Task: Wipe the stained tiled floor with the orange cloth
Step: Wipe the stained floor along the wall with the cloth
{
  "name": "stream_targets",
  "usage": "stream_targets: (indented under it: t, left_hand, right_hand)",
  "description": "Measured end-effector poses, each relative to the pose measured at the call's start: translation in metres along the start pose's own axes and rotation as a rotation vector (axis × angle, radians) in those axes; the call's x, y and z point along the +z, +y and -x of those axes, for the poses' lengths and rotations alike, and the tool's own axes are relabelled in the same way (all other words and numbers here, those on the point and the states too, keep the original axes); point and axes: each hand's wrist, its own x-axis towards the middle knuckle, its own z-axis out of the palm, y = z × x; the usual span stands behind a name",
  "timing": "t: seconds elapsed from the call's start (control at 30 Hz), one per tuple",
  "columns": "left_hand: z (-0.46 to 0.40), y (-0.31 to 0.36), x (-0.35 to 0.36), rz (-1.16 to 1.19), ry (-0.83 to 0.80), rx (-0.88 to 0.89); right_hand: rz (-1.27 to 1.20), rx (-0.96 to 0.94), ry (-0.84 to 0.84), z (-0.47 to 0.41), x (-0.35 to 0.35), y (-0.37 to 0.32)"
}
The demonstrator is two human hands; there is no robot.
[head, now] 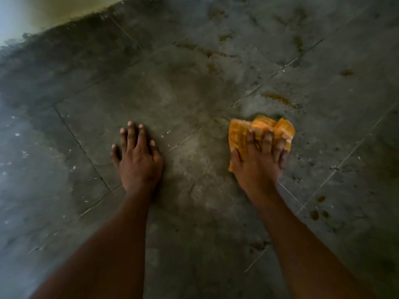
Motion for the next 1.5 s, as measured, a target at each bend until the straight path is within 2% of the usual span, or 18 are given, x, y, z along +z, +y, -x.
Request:
stream_targets:
  t: [0.07,0.13,0.27,0.37,0.5,0.63,0.73,0.8,0.87,0.97,1.03,1.1,1.17,1.23,1.33,1.4,1.47,1.5]
  left_hand:
    - [0.001,0.002,0.002,0.007,0.026,0.012]
    - [0.004,0.003,0.003,0.026,0.031,0.071]
    - [0.049,0.012,0.008,0.106,-0.080,0.307]
    - [0.111,0.029,0.006,0.127,-0.144,0.286]
    - [0.164,0.040,0.016,0.042,-0.129,0.262]
    - [0.158,0.043,0.019,0.021,-0.098,0.272]
    - [0.160,0.046,0.015,0.026,-0.093,0.272]
    - [0.160,0.048,0.014,0.011,-0.103,0.274]
    - [0.161,0.051,0.016,-0.025,-0.105,0.266]
    - [0.163,0.055,0.016,-0.052,-0.103,0.256]
    - [0.162,0.055,0.015,-0.043,-0.112,0.256]
    - [0.161,0.054,0.015,-0.044,-0.113,0.254]
    - [0.160,0.053,0.016,-0.052,-0.114,0.249]
    - [0.160,0.055,0.016,-0.069,-0.121,0.248]
    - [0.161,0.055,0.017,-0.111,-0.143,0.252]
    - [0.159,0.058,0.020,-0.101,-0.131,0.250]
    - [0.149,0.065,0.023,-0.032,-0.117,0.242]
    - [0.141,0.075,0.027,0.012,-0.121,0.257]
  right_hand:
    - [-0.035,0.006,-0.005,-0.005,0.002,-0.032]
    - [-0.042,-0.162,0.065,0.012,0.008,-0.033]
    - [-0.053,-0.525,0.090,0.082,0.009,0.056]
    - [-0.007,-0.331,0.109,0.091,-0.002,0.115]
    - [-0.045,0.042,0.058,0.070,-0.003,0.073]
    - [-0.100,-0.417,0.085,0.130,0.009,0.061]
    - [-0.112,-0.552,0.092,0.166,0.000,0.117]
    - [-0.063,-0.431,0.141,0.151,0.004,0.157]
    - [-0.061,-0.064,0.167,0.119,0.001,0.174]
    - [-0.097,0.223,0.165,0.092,0.000,0.134]
    - [-0.100,0.054,0.165,0.105,0.003,0.107]
    - [-0.113,-0.294,0.141,0.140,0.008,0.113]
    - [-0.085,-0.623,0.083,0.175,0.001,0.145]
    - [-0.013,-0.738,0.080,0.182,-0.002,0.192]
    - [-0.020,-0.247,0.216,0.153,0.004,0.221]
    - [-0.052,0.111,0.241,0.122,0.010,0.189]
    - [-0.122,0.186,0.279,0.111,0.009,0.143]
    - [-0.152,0.085,0.315,0.117,0.010,0.130]
